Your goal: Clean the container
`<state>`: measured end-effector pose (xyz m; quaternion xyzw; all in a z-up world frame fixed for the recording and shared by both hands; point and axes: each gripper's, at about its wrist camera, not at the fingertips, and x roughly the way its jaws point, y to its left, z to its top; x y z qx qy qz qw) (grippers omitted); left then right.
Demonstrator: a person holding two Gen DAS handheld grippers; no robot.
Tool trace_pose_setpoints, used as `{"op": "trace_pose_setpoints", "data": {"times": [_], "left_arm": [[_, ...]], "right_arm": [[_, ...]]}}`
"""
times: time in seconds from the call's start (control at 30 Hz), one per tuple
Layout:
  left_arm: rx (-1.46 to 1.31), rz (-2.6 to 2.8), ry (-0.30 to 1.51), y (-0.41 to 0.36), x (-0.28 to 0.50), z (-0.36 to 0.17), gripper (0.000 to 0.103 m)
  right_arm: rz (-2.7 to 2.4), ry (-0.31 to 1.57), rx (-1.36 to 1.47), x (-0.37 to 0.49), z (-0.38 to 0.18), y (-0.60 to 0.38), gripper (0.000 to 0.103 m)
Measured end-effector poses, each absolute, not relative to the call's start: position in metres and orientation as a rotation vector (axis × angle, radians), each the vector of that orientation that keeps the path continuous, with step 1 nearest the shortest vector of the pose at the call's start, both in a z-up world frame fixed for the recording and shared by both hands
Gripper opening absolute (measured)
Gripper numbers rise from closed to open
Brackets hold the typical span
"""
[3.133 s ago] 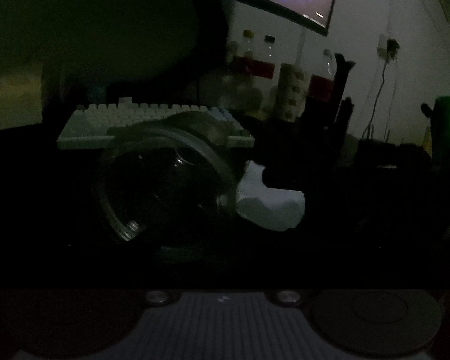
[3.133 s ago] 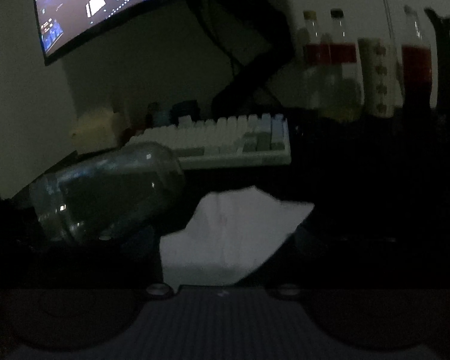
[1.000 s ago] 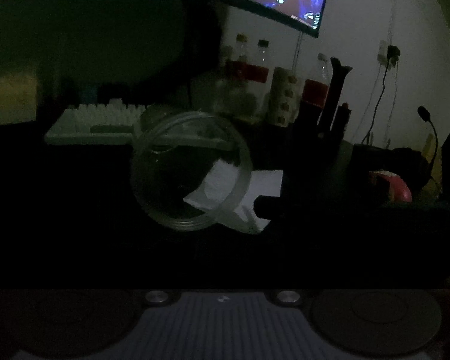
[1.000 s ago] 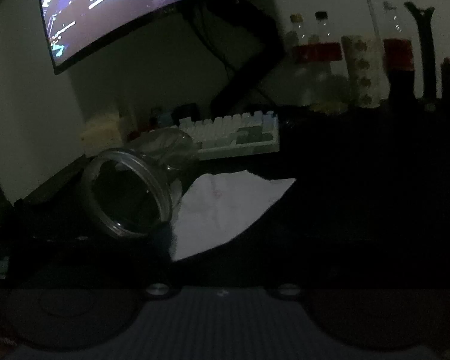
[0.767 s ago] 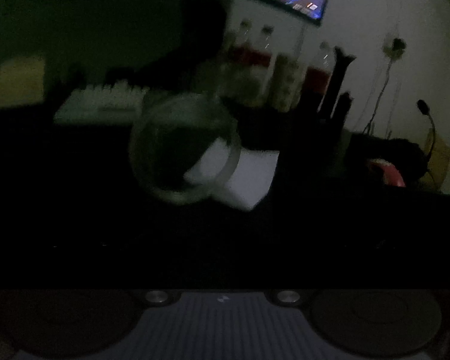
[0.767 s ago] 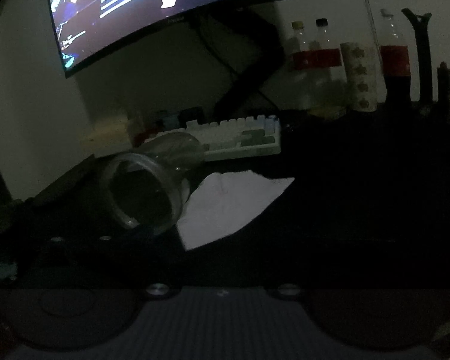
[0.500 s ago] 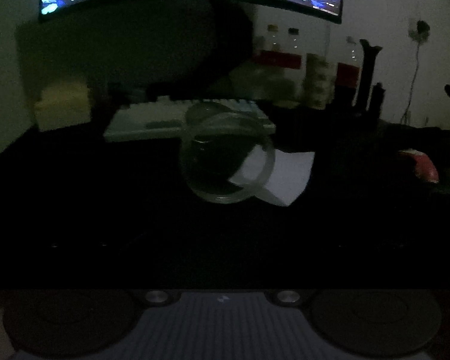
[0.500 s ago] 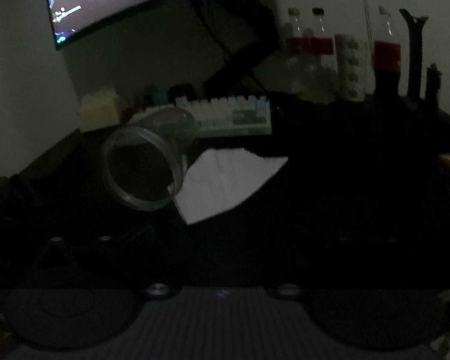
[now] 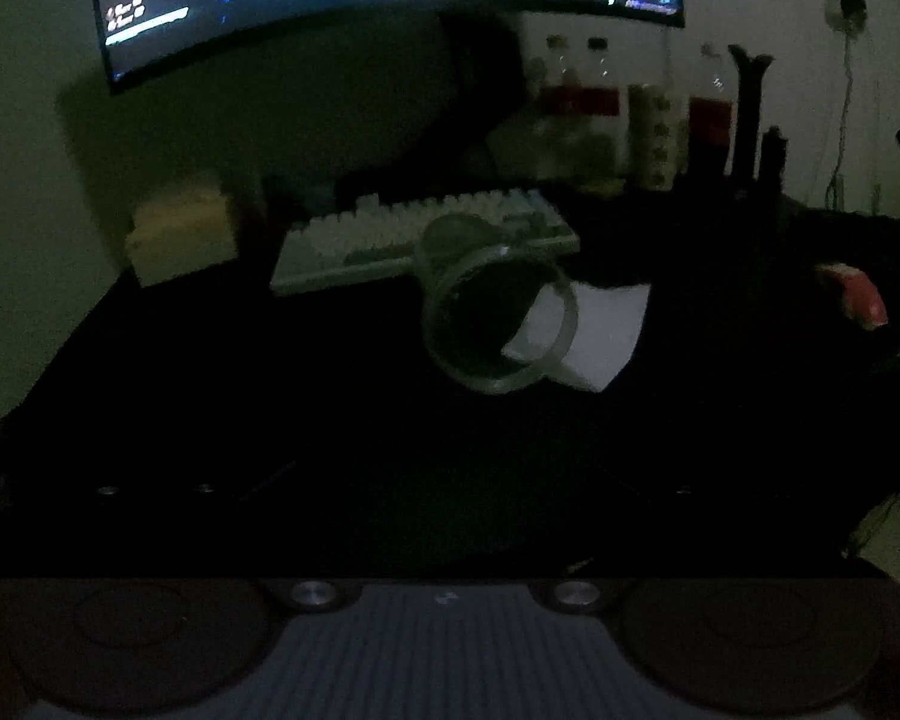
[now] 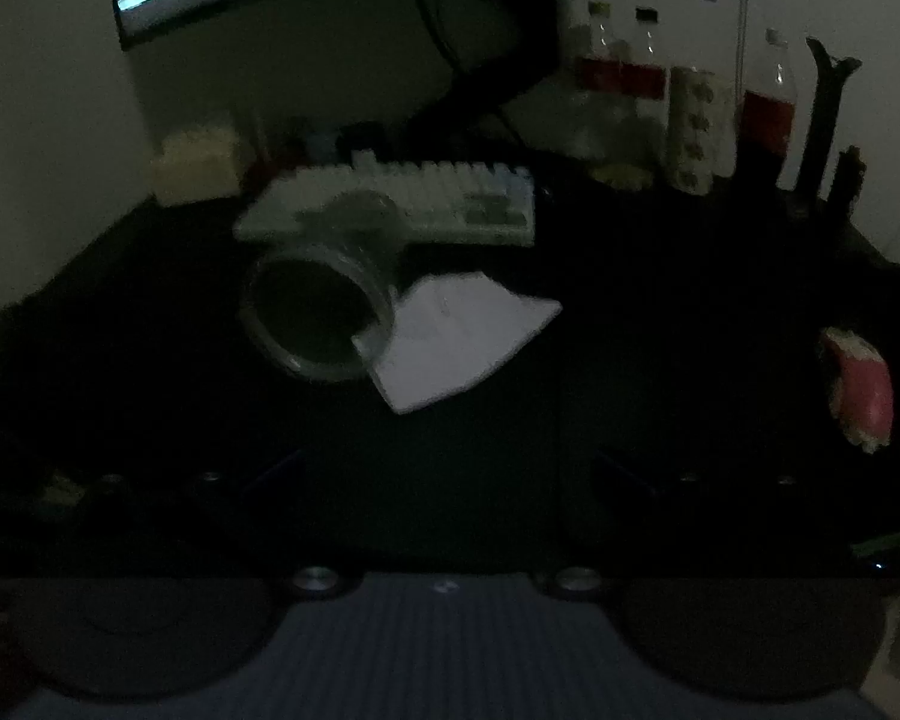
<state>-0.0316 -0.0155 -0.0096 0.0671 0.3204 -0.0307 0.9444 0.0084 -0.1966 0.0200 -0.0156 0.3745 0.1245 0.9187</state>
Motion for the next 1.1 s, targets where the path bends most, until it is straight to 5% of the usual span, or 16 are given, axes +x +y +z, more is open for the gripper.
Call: {"op": "trace_pose_setpoints", "data": {"times": [0.3,1.1], "left_arm": [[0.140,-0.047,0.757,-0.025,0.006,0.013,0.103],[0.043,0.051,0.966,-0.005,0.045,-0.034,0.103]], "right_arm": [[0.192,0.792,-0.019,0.037,0.030,-0.189,0.103],[0.167,0.956,0.041,0.052,-0.004,-0.198,0.103]]}}
